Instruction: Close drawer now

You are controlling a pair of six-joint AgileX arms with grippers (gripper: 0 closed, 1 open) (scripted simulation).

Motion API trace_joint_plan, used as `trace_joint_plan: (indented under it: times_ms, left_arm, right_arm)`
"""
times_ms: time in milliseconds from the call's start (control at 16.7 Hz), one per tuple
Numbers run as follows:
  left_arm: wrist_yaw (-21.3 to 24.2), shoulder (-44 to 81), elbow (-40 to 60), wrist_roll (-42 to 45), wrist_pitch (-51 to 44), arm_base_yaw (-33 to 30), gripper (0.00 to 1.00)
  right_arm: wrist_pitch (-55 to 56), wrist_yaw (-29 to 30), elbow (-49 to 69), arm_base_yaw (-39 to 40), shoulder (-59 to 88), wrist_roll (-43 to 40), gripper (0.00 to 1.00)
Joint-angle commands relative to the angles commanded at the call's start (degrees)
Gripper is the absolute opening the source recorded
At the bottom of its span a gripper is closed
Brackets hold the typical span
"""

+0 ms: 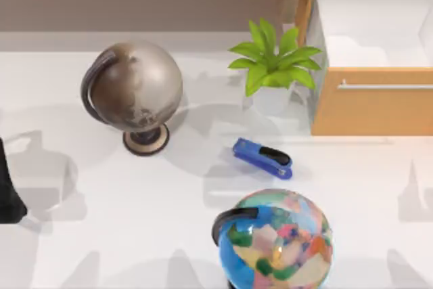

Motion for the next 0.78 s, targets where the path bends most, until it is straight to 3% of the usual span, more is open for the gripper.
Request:
trace_joint_plan:
  times_ms: [300, 780]
  left_arm:
    - [0.0, 0.0, 0.0, 0.0, 0.0, 0.0, 1.0]
    - [0.0, 0.0, 0.0, 0.0, 0.0, 0.0, 1.0]
  right_arm:
    - [3.17, -3.38, 3.09, -3.48, 3.95, -0.05, 1.0]
    - [18.25, -21.61, 17.73, -21.68, 36.06, 0.6, 1.0]
